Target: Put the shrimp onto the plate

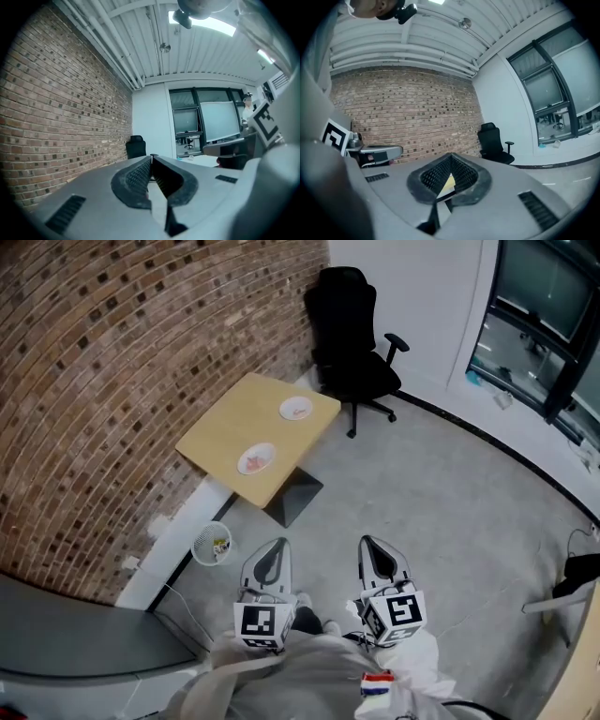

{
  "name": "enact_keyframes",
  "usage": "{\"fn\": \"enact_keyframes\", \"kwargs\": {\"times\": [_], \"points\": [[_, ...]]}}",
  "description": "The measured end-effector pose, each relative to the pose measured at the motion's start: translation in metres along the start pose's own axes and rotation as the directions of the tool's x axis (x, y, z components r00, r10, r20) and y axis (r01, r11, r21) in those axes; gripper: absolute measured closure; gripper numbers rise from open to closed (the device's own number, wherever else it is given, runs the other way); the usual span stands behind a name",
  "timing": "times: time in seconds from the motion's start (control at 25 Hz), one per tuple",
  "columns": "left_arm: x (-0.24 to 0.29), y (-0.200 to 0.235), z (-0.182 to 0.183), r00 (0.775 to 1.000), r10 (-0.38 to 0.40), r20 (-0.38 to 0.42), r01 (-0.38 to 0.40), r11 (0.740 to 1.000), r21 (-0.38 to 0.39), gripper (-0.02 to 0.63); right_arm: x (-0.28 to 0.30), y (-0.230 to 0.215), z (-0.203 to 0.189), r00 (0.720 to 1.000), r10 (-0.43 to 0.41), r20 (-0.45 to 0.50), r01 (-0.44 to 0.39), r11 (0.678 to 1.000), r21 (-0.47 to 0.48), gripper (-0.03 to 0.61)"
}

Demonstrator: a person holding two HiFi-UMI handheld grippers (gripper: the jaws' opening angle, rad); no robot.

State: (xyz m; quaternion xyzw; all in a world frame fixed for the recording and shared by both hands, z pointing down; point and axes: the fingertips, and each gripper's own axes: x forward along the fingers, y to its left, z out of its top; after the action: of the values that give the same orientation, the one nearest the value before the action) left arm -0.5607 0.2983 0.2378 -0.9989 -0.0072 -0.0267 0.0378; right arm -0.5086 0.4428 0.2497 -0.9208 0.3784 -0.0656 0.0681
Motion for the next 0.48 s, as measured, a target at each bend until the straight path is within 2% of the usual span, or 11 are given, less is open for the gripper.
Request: {"fn": "enact_keyframes", "kwargs": {"times": [0.48], "points": [[0.045,-0.014,-0.013,0.998,-0.069,0.009,0.069,0.998,0.007,0.598,0.012,-0.037,-0.013,0.998,-0.063,-0.006,0.063,0.998,0.013,0.555]]}}
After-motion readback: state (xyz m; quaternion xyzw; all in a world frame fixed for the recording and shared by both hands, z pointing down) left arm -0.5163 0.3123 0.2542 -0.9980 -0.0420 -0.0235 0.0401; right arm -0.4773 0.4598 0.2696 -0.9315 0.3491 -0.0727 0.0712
